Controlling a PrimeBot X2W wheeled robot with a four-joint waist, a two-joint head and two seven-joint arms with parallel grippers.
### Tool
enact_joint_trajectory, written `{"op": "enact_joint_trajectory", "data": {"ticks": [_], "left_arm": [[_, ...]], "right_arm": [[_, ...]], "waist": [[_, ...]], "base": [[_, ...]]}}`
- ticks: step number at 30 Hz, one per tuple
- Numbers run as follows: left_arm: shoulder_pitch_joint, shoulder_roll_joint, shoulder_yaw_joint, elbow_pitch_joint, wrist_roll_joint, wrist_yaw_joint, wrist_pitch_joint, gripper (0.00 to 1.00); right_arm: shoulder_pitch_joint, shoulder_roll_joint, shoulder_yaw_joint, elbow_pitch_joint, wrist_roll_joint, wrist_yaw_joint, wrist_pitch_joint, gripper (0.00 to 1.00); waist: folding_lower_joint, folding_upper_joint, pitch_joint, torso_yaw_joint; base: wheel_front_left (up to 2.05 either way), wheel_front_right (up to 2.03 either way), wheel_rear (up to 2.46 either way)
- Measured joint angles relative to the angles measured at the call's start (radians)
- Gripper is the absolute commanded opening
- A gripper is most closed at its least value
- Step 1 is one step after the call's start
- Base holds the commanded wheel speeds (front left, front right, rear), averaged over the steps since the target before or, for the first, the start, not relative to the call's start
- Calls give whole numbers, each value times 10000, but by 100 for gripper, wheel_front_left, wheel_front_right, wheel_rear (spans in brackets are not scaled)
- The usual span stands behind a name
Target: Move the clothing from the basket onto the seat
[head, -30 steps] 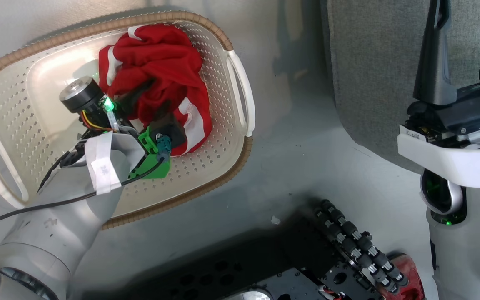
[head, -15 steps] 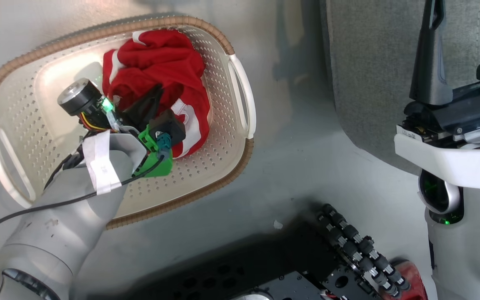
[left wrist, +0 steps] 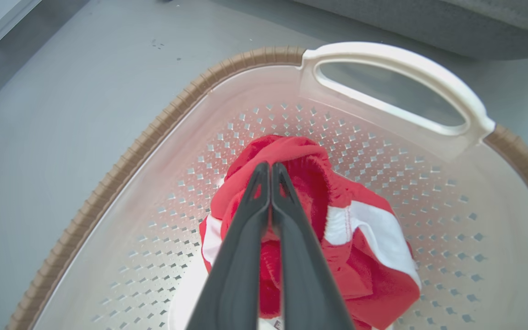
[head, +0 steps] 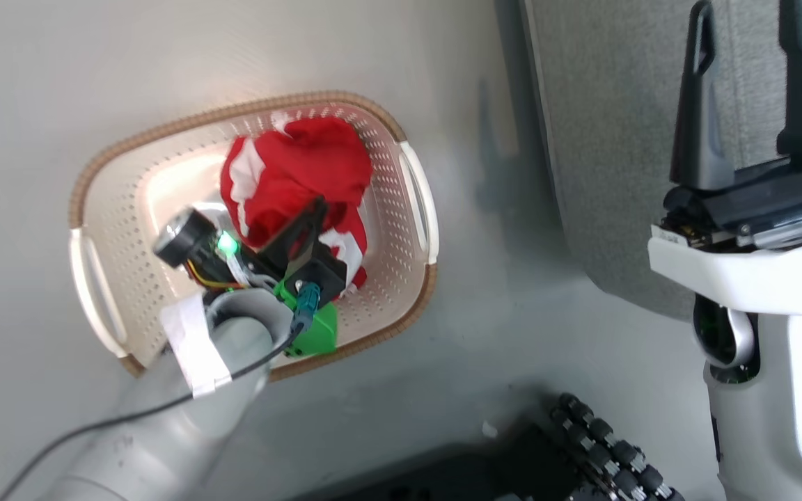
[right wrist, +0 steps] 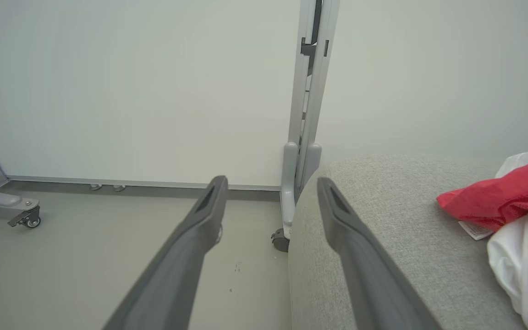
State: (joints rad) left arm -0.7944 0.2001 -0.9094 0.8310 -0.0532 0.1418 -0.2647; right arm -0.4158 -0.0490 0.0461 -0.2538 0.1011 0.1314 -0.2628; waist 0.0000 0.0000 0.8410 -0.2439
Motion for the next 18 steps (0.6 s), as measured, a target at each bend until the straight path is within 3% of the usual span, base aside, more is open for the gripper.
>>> {"op": "enact_joint_trajectory", "data": {"ticks": [9, 18], "left_arm": [[2249, -447, 1383, -1423, -1244, -161, 2, 0], [4116, -826, 2847, -2784, -1331, -318, 4, 0]], "right_arm": [[1087, 2, 115, 744, -217, 0, 0, 100], [2331, -196, 533, 1522, -359, 0, 0, 100]], "waist": [[0, 0, -1934, 449], [-1, 0, -4175, 869]], "base": [[0, 0, 0], [0, 0, 0]]}}
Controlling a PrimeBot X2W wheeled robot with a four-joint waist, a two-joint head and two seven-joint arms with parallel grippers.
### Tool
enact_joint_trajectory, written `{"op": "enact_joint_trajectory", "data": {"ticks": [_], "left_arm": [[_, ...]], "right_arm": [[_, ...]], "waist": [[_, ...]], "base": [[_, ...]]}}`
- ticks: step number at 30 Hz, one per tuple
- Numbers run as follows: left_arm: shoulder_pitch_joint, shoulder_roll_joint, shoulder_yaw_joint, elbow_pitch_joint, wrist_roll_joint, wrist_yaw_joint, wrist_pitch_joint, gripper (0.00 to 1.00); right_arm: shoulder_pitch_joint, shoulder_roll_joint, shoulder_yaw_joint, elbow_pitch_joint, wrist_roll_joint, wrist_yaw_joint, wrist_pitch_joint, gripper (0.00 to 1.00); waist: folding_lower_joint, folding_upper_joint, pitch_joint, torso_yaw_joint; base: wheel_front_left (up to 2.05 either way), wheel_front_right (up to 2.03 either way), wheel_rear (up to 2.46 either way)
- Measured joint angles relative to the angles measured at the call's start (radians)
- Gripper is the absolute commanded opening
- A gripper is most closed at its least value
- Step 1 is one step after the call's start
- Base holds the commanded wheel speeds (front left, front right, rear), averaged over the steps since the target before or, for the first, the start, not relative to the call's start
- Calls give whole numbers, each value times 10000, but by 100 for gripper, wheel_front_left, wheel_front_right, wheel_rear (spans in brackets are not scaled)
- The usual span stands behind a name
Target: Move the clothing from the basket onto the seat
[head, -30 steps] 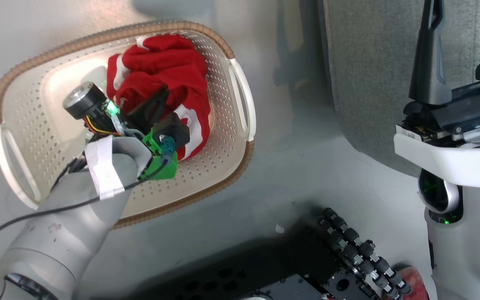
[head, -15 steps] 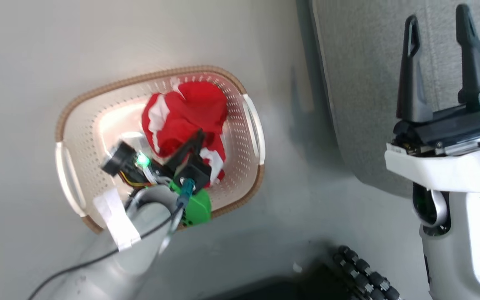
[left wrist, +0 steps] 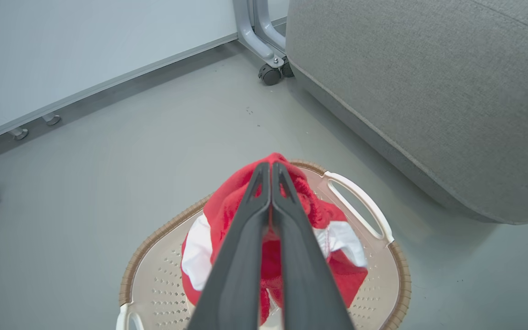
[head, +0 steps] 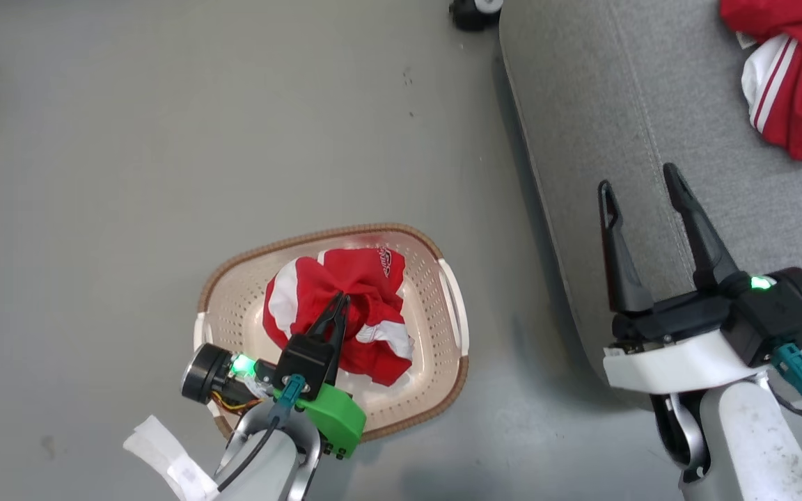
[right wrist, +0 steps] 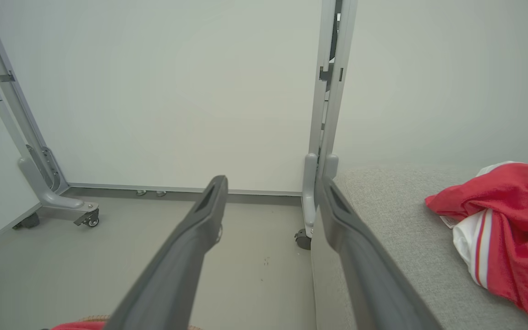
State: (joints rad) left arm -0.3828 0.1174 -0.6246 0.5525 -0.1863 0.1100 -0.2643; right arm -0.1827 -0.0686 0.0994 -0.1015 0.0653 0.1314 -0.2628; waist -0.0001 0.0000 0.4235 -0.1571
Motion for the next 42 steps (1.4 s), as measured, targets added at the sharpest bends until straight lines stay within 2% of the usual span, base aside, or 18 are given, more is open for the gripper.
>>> {"op": "enact_joint_trajectory", "data": {"ticks": [9, 21, 34, 42], "left_arm": [[1236, -155, 1204, -1592, 499, -132, 2, 0], [1855, -334, 2266, -3093, 786, -589, 0, 0], [1866, -516, 2336, -4186, 1085, -1093, 2, 0], [1294, -652, 1732, -4451, 805, -1101, 2, 0]], "right_arm": [[1111, -40, 418, 656, 209, 0, 0, 100], [1848, -159, 1005, 1124, 332, 0, 2, 100], [2001, -242, 1919, 1340, 639, 0, 0, 100], [1873, -228, 2936, 1705, 974, 0, 0, 100]], "waist": [[-1, 0, -2113, 367], [0, 0, -3950, 521], [0, 0, -4596, 547], [0, 0, -4530, 738]], "base": [[0, 0, 0], [0, 0, 0], [0, 0, 0], [0, 0, 0]]}}
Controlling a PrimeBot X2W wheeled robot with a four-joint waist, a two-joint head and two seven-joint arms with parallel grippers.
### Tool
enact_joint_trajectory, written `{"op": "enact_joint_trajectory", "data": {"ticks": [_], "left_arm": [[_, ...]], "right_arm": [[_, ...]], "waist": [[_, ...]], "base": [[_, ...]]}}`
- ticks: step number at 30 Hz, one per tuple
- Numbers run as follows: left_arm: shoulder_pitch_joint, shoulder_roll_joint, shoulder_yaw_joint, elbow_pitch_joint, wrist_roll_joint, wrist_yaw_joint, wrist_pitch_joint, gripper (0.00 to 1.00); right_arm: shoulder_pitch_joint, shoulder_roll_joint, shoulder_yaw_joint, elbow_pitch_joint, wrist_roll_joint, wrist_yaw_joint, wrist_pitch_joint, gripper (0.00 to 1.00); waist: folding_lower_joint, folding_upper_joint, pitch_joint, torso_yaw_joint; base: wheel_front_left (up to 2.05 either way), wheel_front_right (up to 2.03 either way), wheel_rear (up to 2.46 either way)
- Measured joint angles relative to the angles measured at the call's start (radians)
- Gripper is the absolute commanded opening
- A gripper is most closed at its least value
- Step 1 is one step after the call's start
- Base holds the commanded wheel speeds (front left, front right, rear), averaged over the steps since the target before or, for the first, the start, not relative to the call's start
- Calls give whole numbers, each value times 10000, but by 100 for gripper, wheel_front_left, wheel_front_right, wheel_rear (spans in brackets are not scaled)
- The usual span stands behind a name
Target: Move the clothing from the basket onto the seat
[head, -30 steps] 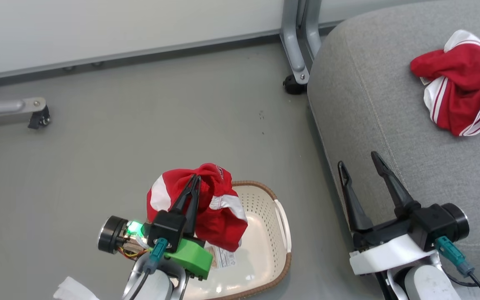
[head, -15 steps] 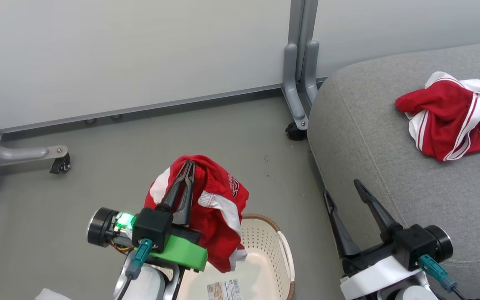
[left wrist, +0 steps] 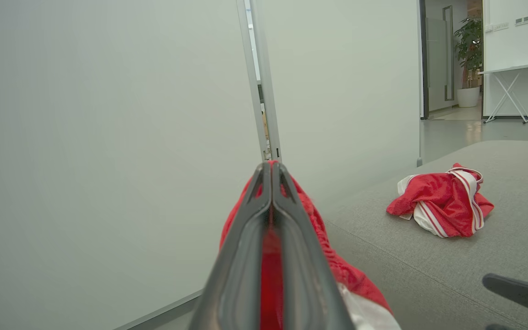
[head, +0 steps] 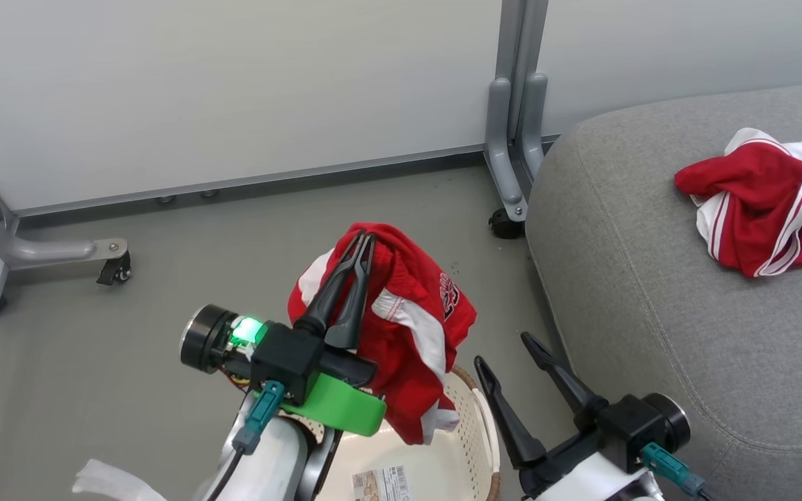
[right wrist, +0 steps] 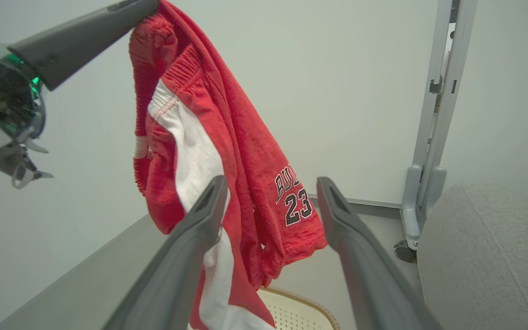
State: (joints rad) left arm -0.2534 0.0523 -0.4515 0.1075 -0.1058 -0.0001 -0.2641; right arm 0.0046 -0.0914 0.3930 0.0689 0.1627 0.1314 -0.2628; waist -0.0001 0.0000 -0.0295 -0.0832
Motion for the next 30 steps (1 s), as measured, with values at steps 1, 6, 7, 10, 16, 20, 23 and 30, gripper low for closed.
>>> {"op": "enact_joint_trajectory", "data": {"ticks": [1, 6, 7, 10, 16, 20, 23, 30], "left_arm": [[-97, -12, -109, -23, -58, 0, 0, 0], [-487, -17, -796, -249, -564, 138, 0, 0], [-563, -17, -930, -280, -614, 194, 0, 0], [-767, -19, -1279, -401, -757, 322, 0, 0], [-941, -21, -1825, -571, -855, 456, 0, 0], [-1114, -25, -1985, -468, -558, 556, 0, 0], [-1114, -23, -1939, -278, -491, 617, 0, 0], [-1080, -21, -1712, -8, -341, 614, 0, 0]], "right_arm": [[-43, 15, 102, 61, 113, 0, 0, 100], [-149, 75, 575, 278, 711, 0, 0, 100], [-211, 75, 686, 336, 777, 0, 0, 100], [-372, 115, 874, 485, 830, 0, 2, 100], [-610, 180, 855, 725, 800, 0, 0, 100], [-710, 194, 924, 851, 763, 0, 0, 0], [-710, 167, 972, 899, 780, 0, 0, 0], [-686, 109, 767, 840, 805, 0, 2, 0]], "waist": [[0, 0, 8, 26], [0, 0, 76, 108], [0, 0, 94, 116], [0, 0, 142, 127], [0, 0, 207, 101], [0, 0, 237, 110], [0, 0, 270, 104], [0, 0, 378, 96]], "base": [[0, 0, 0], [0, 0, 0], [0, 0, 0], [0, 0, 0], [0, 0, 0], [0, 0, 0], [0, 0, 0], [0, 0, 0]]}}
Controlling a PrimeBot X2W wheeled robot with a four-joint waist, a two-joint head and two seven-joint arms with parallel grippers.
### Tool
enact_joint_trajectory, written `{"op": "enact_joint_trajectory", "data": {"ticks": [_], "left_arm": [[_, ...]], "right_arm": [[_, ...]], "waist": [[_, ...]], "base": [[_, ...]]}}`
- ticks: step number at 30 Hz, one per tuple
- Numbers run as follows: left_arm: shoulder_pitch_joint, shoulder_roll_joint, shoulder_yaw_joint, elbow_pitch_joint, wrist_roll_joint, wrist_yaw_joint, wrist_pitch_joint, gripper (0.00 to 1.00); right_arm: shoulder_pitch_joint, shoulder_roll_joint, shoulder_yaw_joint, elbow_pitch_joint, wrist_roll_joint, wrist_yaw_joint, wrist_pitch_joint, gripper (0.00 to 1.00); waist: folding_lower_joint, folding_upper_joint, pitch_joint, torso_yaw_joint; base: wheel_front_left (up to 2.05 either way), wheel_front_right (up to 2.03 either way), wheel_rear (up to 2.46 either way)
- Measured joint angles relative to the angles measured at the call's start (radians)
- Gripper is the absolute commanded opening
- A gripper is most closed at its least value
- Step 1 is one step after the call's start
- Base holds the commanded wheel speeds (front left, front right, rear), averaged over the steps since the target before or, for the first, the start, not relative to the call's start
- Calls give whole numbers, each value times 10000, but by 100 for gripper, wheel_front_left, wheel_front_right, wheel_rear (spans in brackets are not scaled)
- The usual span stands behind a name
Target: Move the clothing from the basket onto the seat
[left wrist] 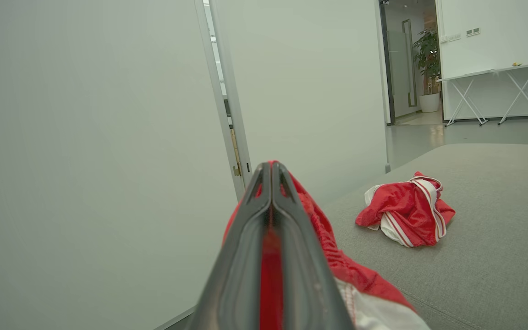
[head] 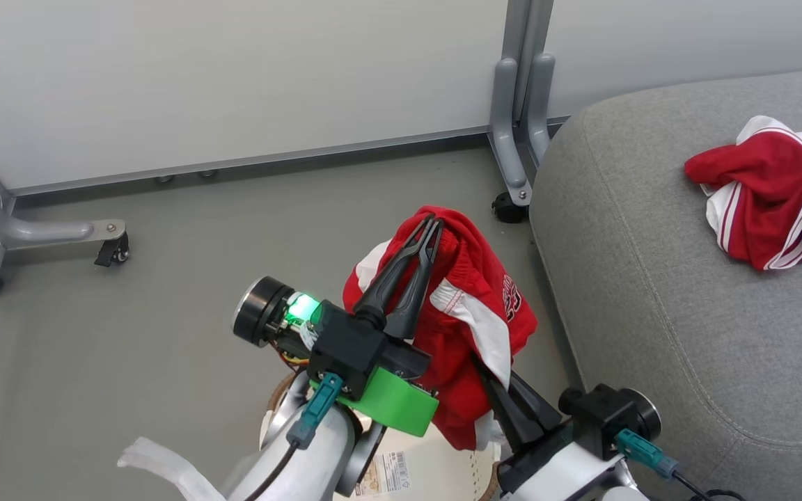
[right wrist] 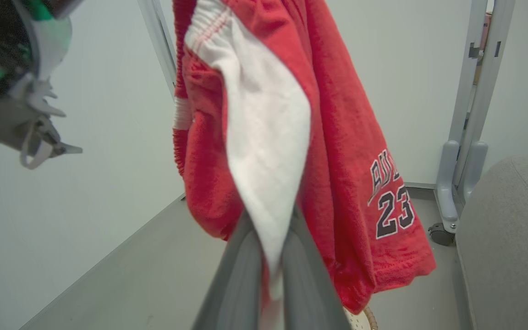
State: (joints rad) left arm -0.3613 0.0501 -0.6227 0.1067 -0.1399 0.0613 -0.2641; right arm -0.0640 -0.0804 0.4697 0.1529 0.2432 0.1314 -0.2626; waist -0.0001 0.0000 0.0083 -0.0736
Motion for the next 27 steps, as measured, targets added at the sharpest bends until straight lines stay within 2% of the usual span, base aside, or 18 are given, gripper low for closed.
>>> {"op": "enact_joint_trajectory", "data": {"ticks": [8, 9, 10, 11, 12, 13, 27], "left_arm": [[52, 0, 192, 217, 56, -6, 0, 0], [57, 0, 201, 245, 59, -6, 0, 31], [58, 0, 207, 272, 71, -6, 0, 40], [64, 0, 217, 303, 73, -6, 0, 60], [65, 0, 228, 322, 81, -6, 0, 86], [65, 0, 230, 360, 88, -6, 0, 100], [75, 0, 414, 685, 111, -71, -6, 100]], "right_arm": [[6, -54, -100, -86, -2, 0, -2, 0], [5, -54, -107, -90, -2, 0, -2, 0], [5, -54, -111, -92, -2, 0, -2, 0], [4, -56, -113, -100, -2, 0, -2, 0], [3, -56, -113, -105, -2, 0, -2, 0], [1, -56, -113, -115, -2, 0, -2, 0], [-3, -75, -54, -228, 13, 0, 0, 0]], "waist": [[0, 0, 107, 48], [0, 0, 117, 53], [0, 0, 123, 58], [0, 0, 130, 64], [0, 0, 135, 68], [0, 0, 138, 71], [0, 0, 126, 5]], "base": [[0, 0, 0], [0, 0, 0], [0, 0, 0], [0, 0, 0], [0, 0, 0], [0, 0, 0], [0, 0, 0]]}}
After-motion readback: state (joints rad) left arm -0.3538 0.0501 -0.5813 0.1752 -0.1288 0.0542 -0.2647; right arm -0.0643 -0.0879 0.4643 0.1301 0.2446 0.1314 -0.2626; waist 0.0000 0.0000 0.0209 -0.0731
